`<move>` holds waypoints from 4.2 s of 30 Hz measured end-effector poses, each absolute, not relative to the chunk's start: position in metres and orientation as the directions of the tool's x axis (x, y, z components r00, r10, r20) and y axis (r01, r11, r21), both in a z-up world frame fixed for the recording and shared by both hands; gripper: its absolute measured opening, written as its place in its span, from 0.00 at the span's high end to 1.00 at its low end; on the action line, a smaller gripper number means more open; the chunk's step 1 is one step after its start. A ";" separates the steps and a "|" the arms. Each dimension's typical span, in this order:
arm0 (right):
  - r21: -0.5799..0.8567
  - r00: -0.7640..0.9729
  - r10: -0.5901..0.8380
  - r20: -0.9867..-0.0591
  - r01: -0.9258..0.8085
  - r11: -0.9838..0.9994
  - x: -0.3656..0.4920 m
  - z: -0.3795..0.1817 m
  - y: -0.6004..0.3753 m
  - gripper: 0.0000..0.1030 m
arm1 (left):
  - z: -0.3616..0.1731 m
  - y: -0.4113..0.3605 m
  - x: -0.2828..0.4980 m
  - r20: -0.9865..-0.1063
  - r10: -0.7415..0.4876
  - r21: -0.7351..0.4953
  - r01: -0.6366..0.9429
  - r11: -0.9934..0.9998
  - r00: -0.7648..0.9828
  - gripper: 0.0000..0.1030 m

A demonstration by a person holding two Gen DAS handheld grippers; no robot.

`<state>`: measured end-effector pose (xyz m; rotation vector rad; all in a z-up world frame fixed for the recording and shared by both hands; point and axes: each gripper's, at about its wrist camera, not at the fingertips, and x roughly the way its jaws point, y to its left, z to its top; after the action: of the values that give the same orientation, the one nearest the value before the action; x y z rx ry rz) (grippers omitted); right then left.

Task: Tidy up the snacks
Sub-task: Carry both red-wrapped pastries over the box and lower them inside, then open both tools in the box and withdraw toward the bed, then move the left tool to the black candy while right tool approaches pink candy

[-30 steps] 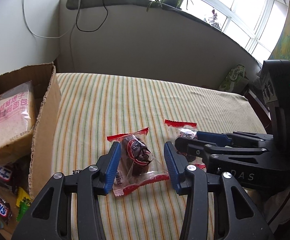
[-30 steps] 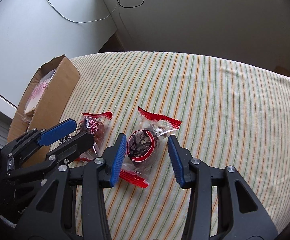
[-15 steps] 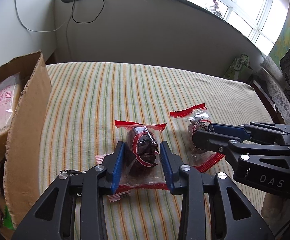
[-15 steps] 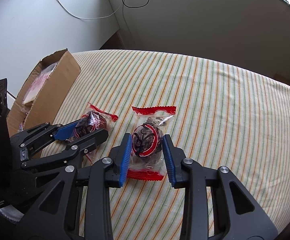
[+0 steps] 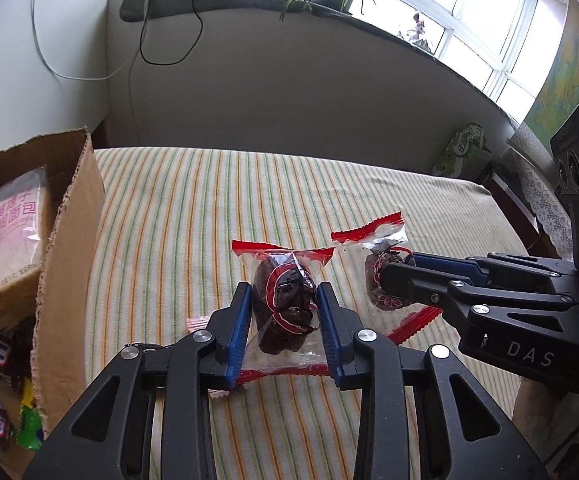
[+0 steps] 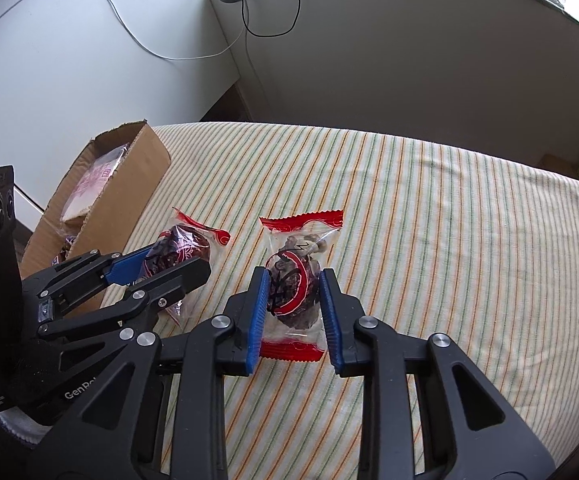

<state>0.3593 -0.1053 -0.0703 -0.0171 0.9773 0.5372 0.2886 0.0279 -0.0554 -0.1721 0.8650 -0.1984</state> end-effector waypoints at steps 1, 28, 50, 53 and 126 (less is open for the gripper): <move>0.224 0.444 0.427 -0.788 -0.440 0.870 0.358 -0.067 -0.106 0.74 | -0.052 0.029 0.287 -0.730 -0.246 -0.234 0.105 0.967 0.638 0.70; 0.216 0.485 0.519 -0.704 -0.549 0.807 0.322 -0.002 -0.048 0.74 | 0.006 0.080 0.248 -0.577 -0.224 -0.251 0.091 0.964 0.785 0.70; 0.233 0.371 0.604 -0.705 -0.684 0.692 0.287 -0.006 0.047 0.74 | 0.002 0.173 0.226 -0.553 -0.098 -0.289 -0.080 0.954 0.828 0.70; 0.230 0.352 0.609 -0.711 -0.701 0.675 0.282 -0.008 0.059 0.74 | -0.001 0.180 0.225 -0.556 -0.090 -0.297 -0.097 0.950 0.826 0.70; 0.242 0.250 0.507 -0.825 -0.655 0.716 0.343 -0.090 0.043 0.69 | 0.007 0.180 0.228 -0.551 -0.033 -0.288 -0.153 0.945 0.834 0.57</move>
<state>0.3430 0.0425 -0.0900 -0.1629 1.0529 0.7957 0.2283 0.1795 0.0066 -0.3309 0.5839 0.0647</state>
